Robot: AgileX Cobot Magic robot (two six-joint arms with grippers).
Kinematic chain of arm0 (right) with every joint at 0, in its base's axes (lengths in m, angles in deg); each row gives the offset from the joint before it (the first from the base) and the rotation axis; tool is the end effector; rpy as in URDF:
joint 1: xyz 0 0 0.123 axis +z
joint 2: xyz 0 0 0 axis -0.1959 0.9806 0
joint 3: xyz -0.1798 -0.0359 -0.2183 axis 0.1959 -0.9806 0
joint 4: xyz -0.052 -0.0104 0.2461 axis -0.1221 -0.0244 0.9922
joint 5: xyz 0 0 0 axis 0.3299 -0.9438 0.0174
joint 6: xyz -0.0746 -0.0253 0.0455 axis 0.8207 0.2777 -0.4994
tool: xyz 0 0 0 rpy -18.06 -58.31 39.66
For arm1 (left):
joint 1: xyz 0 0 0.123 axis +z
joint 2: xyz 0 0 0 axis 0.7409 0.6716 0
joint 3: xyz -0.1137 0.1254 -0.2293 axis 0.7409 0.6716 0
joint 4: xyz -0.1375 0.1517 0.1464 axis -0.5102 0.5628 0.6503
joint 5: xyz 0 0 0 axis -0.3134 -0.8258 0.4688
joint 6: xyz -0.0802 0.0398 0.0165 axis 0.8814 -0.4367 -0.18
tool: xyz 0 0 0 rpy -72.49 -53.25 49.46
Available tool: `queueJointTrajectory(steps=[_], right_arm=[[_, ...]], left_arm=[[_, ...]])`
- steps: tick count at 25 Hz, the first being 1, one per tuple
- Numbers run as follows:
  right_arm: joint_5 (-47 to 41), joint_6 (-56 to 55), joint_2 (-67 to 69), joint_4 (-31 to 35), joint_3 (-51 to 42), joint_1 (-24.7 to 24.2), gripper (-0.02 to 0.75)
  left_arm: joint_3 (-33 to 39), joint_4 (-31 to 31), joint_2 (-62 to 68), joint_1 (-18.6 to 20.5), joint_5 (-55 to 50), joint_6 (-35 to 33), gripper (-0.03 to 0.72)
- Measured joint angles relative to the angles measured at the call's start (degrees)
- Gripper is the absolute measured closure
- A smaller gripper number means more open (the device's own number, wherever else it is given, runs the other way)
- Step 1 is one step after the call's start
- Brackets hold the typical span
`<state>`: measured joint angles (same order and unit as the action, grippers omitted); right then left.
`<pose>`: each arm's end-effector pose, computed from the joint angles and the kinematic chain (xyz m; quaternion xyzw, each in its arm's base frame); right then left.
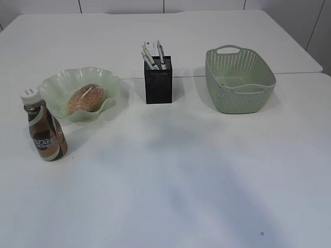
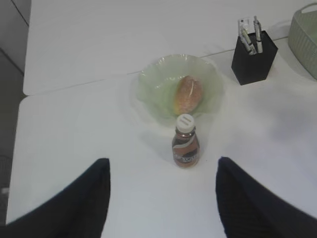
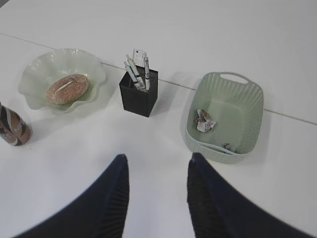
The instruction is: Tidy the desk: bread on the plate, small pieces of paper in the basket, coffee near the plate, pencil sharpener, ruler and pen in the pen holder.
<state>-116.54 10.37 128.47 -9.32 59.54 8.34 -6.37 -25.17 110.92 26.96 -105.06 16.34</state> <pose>0.2152 0.0748 0.4876 -0.1566 0.8745 0.0644 0.4545 0.1125 -0.0224 0.4745 0.0742 0.8764 -0.0125 0.4756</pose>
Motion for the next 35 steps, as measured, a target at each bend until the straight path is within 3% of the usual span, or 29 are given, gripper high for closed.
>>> queueJointTrajectory(steps=[5,14,22,26,35], right_arm=[[1.10,0.13,-10.94,0.02,-10.99,0.00,0.414],[2.45,2.65,-26.67,0.02,-24.19,0.00,0.414],[6.44,9.97,-45.01,6.47,-38.27,0.00,0.414],[6.29,12.13,-50.30,8.27,-41.87,0.00,0.414],[-0.24,16.56,-59.23,13.90,-46.81,0.00,0.414]], left_arm=[[-2.90,1.00,-0.05,0.00,-2.40,-1.35,0.194],[-3.10,-3.21,-7.09,0.00,-3.21,-4.18,0.195],[-2.46,-8.68,-16.64,0.00,-3.49,-9.95,0.194],[2.93,-8.82,-21.86,0.00,-3.49,-13.31,0.194],[21.45,-14.50,-40.22,0.00,-3.49,-13.90,0.196]])
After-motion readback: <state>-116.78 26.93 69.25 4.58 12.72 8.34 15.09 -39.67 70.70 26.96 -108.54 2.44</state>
